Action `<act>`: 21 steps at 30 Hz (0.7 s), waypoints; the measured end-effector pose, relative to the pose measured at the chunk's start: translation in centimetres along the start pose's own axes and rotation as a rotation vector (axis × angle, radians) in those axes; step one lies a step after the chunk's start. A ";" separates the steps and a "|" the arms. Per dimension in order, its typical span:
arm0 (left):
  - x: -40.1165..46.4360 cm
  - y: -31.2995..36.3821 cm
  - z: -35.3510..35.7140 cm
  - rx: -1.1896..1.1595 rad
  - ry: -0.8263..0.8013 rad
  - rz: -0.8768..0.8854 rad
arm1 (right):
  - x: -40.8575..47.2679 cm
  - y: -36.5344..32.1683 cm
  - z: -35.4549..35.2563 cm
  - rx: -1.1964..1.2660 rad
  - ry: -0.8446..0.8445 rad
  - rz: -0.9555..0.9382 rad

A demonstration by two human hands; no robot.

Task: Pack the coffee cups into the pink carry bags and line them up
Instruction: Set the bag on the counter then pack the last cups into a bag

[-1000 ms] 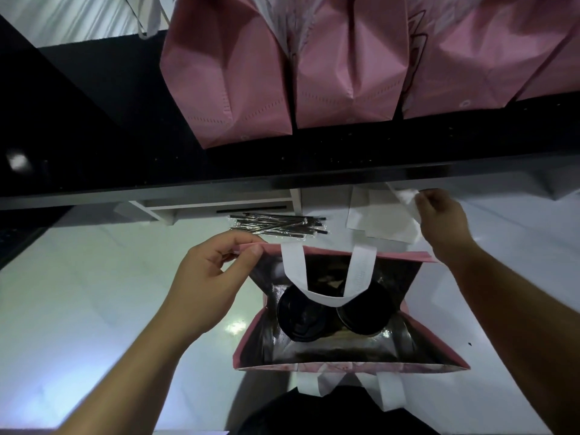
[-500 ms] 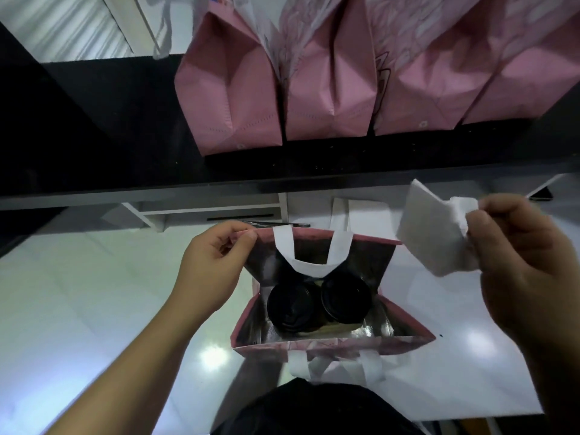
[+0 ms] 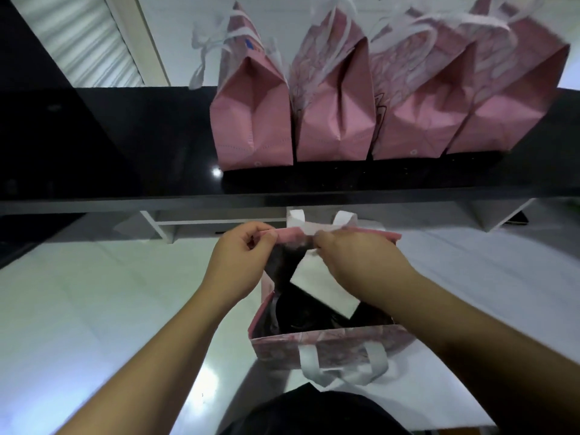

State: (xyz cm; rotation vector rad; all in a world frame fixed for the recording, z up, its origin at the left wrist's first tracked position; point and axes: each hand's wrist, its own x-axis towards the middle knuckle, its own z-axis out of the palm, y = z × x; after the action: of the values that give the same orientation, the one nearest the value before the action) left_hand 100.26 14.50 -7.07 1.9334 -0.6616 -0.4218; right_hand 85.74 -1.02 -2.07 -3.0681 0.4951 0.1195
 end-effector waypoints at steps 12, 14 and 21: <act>-0.2 0.1 0.0 0.027 -0.018 0.054 | -0.9 -2.4 5.3 0.034 -0.434 -0.073; -0.2 0.0 0.0 0.045 -0.025 0.050 | -1.3 -2.3 5.7 0.061 -0.406 -0.086; -0.5 -0.3 -0.6 0.062 -0.076 0.060 | -3.2 -1.2 3.4 0.273 -0.329 -0.004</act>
State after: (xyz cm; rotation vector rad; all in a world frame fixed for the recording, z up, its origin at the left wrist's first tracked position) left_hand 100.26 15.33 -7.08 1.9582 -0.7879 -0.4441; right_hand 82.82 1.28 -5.13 -2.7084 0.4422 0.5008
